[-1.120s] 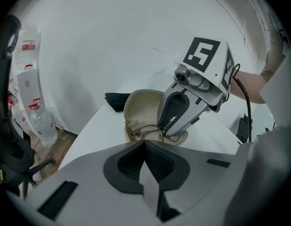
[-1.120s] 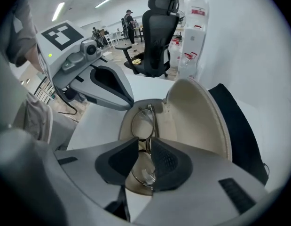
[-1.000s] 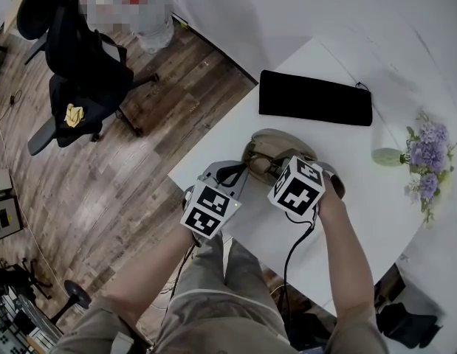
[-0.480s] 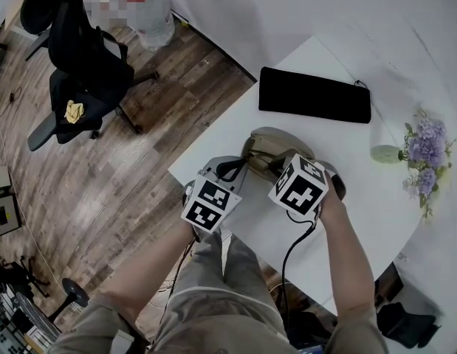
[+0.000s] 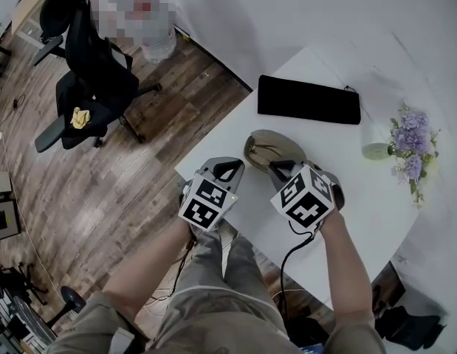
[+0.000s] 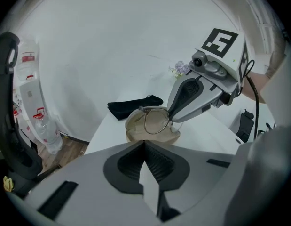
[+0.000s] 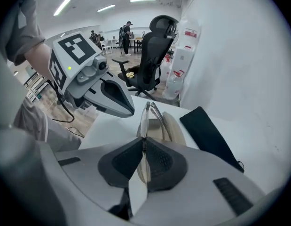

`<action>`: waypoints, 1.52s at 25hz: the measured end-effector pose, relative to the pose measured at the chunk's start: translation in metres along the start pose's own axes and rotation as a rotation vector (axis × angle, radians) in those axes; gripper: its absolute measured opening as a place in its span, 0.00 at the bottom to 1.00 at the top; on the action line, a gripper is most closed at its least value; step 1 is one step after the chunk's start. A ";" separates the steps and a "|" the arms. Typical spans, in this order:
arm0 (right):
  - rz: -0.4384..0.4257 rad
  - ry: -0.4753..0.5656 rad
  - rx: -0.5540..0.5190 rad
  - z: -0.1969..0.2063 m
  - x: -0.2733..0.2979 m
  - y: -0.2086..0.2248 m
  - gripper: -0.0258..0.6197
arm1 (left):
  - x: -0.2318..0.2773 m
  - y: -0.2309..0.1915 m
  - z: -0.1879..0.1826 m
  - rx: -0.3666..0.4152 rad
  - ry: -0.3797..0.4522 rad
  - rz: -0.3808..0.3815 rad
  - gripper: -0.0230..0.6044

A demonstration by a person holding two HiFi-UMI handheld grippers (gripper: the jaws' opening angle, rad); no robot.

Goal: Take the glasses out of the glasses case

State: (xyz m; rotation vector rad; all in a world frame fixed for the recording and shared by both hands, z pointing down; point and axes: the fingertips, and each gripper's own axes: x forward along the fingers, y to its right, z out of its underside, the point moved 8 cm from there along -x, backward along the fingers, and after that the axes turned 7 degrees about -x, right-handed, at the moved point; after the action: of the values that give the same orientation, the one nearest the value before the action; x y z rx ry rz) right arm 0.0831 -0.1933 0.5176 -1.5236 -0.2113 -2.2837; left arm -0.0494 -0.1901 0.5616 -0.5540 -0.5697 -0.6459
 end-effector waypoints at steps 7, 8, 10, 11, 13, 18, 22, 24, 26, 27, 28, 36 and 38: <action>0.093 0.097 0.008 -0.025 -0.064 -0.007 0.11 | -0.054 0.011 -0.040 0.045 0.089 -0.036 0.06; 0.116 0.114 0.006 -0.029 -0.075 -0.008 0.11 | -0.064 0.013 -0.047 0.053 0.108 -0.041 0.06; 0.166 0.155 0.005 -0.036 -0.098 -0.009 0.11 | -0.083 0.017 -0.061 0.071 0.147 -0.053 0.06; 0.191 0.178 0.006 -0.040 -0.111 -0.010 0.11 | -0.093 0.019 -0.068 0.081 0.167 -0.059 0.06; 0.243 0.227 0.012 -0.045 -0.138 -0.011 0.11 | -0.114 0.024 -0.083 0.101 0.209 -0.071 0.06; 0.362 0.387 0.039 -0.058 -0.208 -0.017 0.11 | -0.162 0.038 -0.121 0.161 0.323 -0.108 0.06; 0.451 0.539 0.064 -0.066 -0.262 -0.031 0.11 | -0.200 0.050 -0.145 0.189 0.417 -0.125 0.06; 0.513 0.610 0.052 -0.068 -0.285 -0.037 0.11 | -0.219 0.057 -0.156 0.205 0.464 -0.129 0.06; 0.555 0.659 0.053 -0.065 -0.305 -0.045 0.11 | -0.237 0.067 -0.164 0.220 0.507 -0.132 0.06; 0.568 0.686 0.063 -0.063 -0.314 -0.050 0.11 | -0.244 0.073 -0.167 0.228 0.527 -0.133 0.06; 0.579 0.719 0.077 -0.061 -0.322 -0.055 0.11 | -0.250 0.078 -0.169 0.237 0.545 -0.133 0.06; 0.616 0.943 0.264 -0.033 -0.356 -0.082 0.11 | -0.277 0.119 -0.173 0.277 0.628 -0.101 0.06; 0.623 0.966 0.295 -0.026 -0.358 -0.089 0.11 | -0.280 0.128 -0.171 0.278 0.642 -0.095 0.06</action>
State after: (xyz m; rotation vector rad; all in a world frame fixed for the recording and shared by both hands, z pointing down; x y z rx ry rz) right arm 0.1461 -0.0375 0.1878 -0.1805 0.1723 -2.0593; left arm -0.0936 -0.1020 0.2237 -0.0413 -0.0743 -0.7729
